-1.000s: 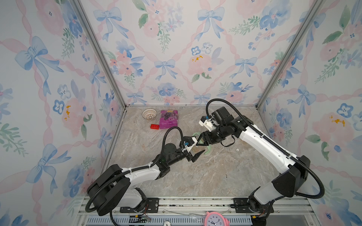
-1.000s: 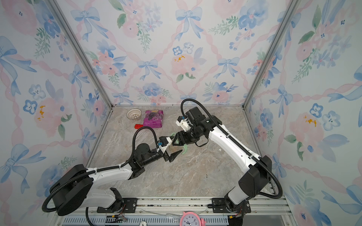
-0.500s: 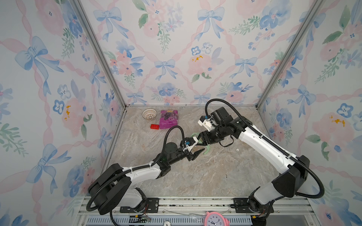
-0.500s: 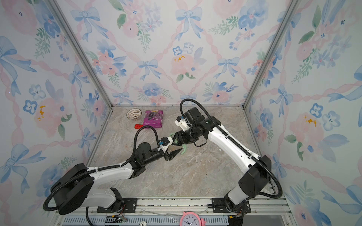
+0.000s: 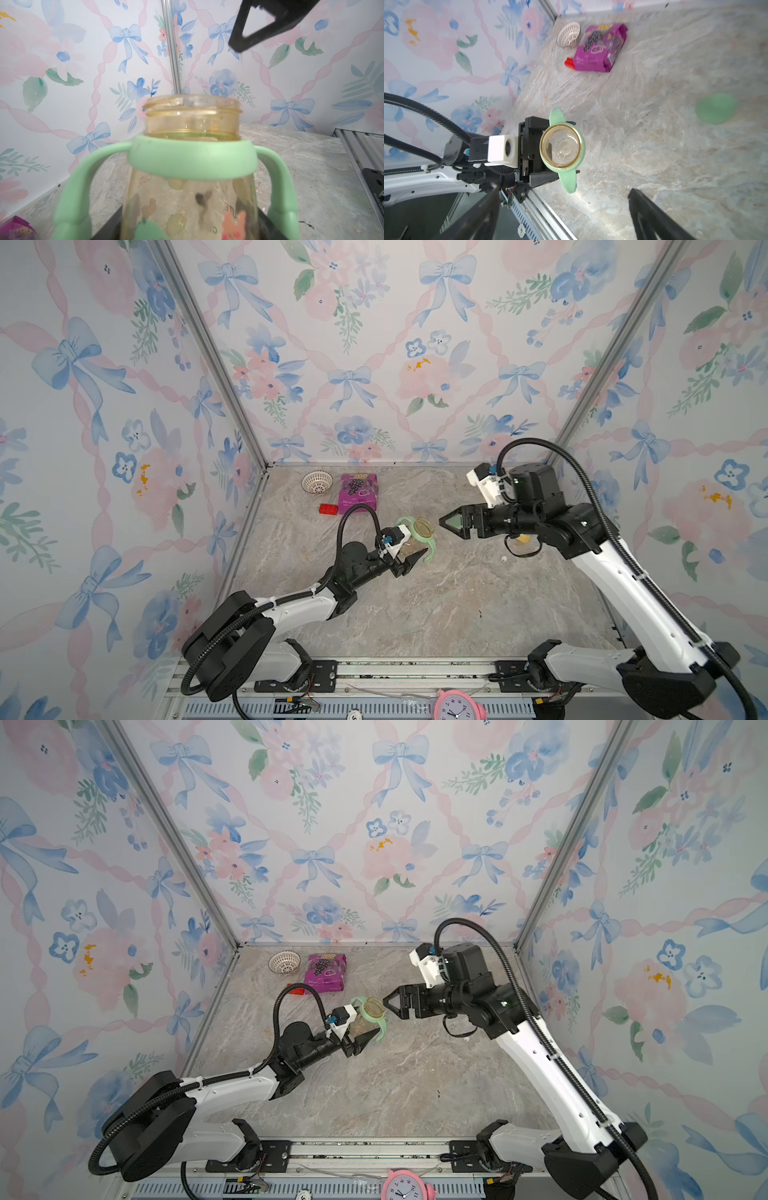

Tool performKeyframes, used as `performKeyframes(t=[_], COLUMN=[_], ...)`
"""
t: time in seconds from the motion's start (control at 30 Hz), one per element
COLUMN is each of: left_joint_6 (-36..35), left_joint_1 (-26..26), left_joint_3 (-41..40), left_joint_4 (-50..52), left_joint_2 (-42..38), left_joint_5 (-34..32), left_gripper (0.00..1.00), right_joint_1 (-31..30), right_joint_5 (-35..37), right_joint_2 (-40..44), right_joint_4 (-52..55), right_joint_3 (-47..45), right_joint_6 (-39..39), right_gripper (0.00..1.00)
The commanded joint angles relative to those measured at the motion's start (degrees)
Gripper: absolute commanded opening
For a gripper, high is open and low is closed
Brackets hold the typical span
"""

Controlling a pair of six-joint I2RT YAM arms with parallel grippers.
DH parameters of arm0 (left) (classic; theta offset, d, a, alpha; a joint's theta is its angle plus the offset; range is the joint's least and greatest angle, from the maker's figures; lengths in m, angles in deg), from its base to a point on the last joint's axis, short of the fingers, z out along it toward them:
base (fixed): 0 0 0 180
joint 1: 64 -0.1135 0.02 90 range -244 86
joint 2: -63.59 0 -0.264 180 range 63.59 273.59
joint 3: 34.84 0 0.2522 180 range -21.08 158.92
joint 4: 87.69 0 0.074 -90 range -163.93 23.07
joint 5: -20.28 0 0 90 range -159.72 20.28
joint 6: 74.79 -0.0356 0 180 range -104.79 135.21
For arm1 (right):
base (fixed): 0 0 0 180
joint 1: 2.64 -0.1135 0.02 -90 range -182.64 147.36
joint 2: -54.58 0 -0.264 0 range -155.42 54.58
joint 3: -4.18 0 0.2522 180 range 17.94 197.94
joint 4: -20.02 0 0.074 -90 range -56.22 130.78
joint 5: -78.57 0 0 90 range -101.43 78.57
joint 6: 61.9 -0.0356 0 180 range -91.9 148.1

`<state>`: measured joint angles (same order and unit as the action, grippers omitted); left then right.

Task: Assemble the baby bottles
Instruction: Pick up the baby bottle from the center of the board, then pick up the nipple from the center of the board.

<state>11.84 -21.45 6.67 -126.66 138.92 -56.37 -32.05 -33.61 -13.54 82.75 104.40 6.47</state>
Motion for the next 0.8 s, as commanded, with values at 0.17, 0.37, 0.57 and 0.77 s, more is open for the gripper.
performKeyframes(t=[0.17,0.37,0.57,0.77], left_joint_6=[1.4,1.9,1.2,1.2], left_joint_1=[-0.5,0.0,1.4,1.9], left_joint_3=[-0.6,-1.6,-3.6,-5.4], left_joint_4=[-5.5,-3.4,1.1,5.4], left_joint_2=[-5.7,-12.4,-20.0,-26.9], left_joint_5=[0.3,1.3,1.6,0.1], left_gripper=[0.41,0.40,0.40,0.40], right_joint_1=[21.7,38.6,40.9,40.7], right_joint_5=[9.0,15.3,16.0,16.6], right_joint_2=[2.3,-7.9,-23.9,-33.2], right_joint_4=[5.9,-6.9,-15.4,-18.7], right_joint_3=[-5.5,-16.4,-16.2,-14.7], right_joint_6=[-3.5,1.5,0.8,-0.4], right_gripper=[0.97,1.00,0.93,0.89])
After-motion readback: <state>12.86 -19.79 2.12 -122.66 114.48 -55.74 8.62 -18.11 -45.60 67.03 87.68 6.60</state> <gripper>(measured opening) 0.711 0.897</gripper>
